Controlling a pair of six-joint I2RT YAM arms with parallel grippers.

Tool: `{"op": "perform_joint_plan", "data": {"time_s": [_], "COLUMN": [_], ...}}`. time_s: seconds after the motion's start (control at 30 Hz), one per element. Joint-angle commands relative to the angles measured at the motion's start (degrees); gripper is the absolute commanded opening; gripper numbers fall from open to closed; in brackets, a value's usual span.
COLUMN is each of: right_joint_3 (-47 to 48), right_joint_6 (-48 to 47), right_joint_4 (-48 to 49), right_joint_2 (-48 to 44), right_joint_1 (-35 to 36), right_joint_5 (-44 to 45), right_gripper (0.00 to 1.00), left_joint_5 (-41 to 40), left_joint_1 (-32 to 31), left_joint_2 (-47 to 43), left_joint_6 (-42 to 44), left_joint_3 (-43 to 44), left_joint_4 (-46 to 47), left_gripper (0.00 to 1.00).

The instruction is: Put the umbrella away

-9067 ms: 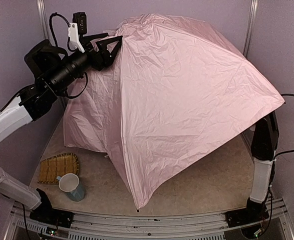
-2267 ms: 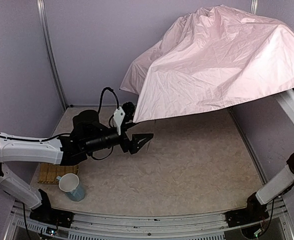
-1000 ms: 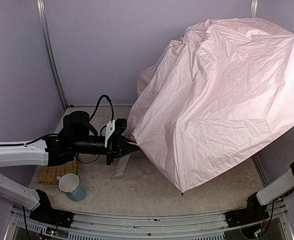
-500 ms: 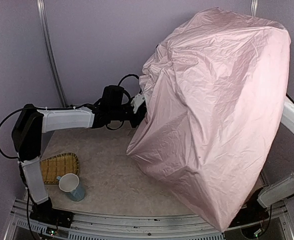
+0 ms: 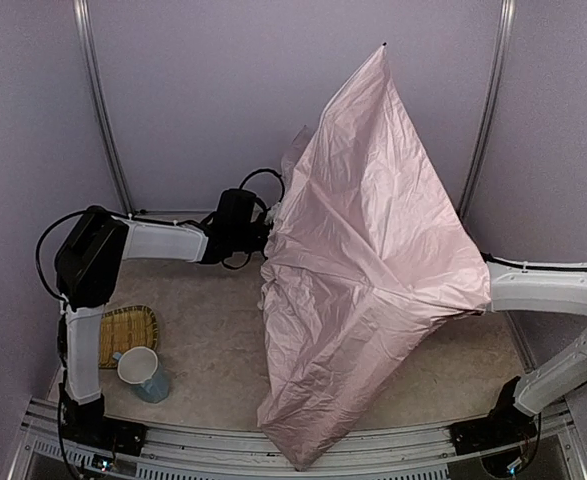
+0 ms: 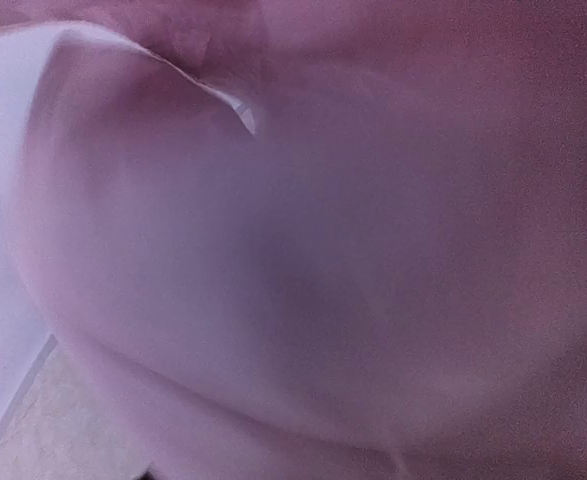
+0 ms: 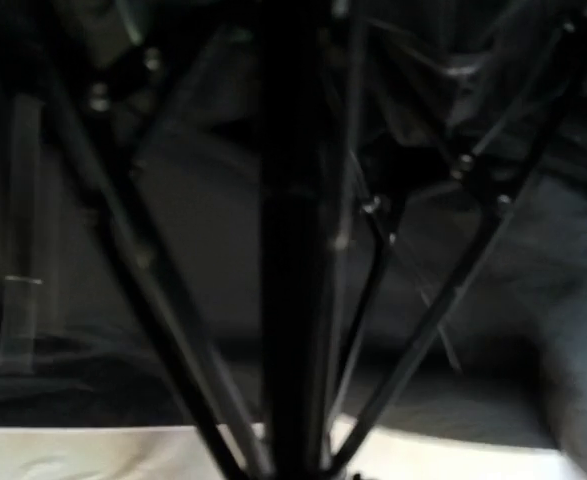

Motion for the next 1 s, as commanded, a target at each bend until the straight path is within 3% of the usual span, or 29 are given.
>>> {"op": "perform_joint_plan", "data": {"time_s": [0.0, 0.2, 0.43, 0.57, 0.7, 0.77, 0.93, 0.97], "right_joint_3": [-1.68, 2.38, 6.55, 10.68, 14.78, 16.99, 26.83, 28.32], "right_joint_6": [9.91, 16.74, 21.85, 22.37, 21.72, 20.26, 22.23, 23.17], "right_joint_4": [-0.54, -6.00, -12.60, -18.07, -22.29, -24.07, -27.69, -28.01], "right_joint_2": [8.67, 17.56, 23.42, 26.27, 28.80, 30.17, 34.35, 34.46], "right_joint_1": [0.84, -0.39, -3.74, -4.83, -4.98, -4.92, -5.53, -5.79], "right_joint_5": [-2.50, -5.26, -12.20, -17.08, -14.61, -14.85, -12.43, -12.26], "right_gripper": [0.00, 0.00, 0.00, 0.00, 0.00, 0.01, 0.64, 0.88], "left_joint_5": [-13.59, -28.34, -26.15, -16.04, 5.33, 11.70, 11.64, 11.55], "left_joint_1": [1.93, 7.66, 11.39, 9.70, 6.25, 3.53, 0.19, 0.42], "left_joint_2": [0.72, 1.08, -6.49, -17.79, -29.30, -32.89, -35.86, -35.87], "left_joint_6": [-3.68, -13.19, -17.14, -16.80, -15.16, -13.35, -16.42, -18.60], "left_joint_3": [3.20, 5.93, 0.80, -7.95, -20.64, -24.72, -29.21, -29.05], "left_joint_4": [2.81, 1.59, 4.84, 6.38, 10.94, 10.69, 10.71, 10.60], "left_gripper": [0.81, 0.97, 0.99, 0.95, 0.94, 0.95, 0.96, 0.96]}}
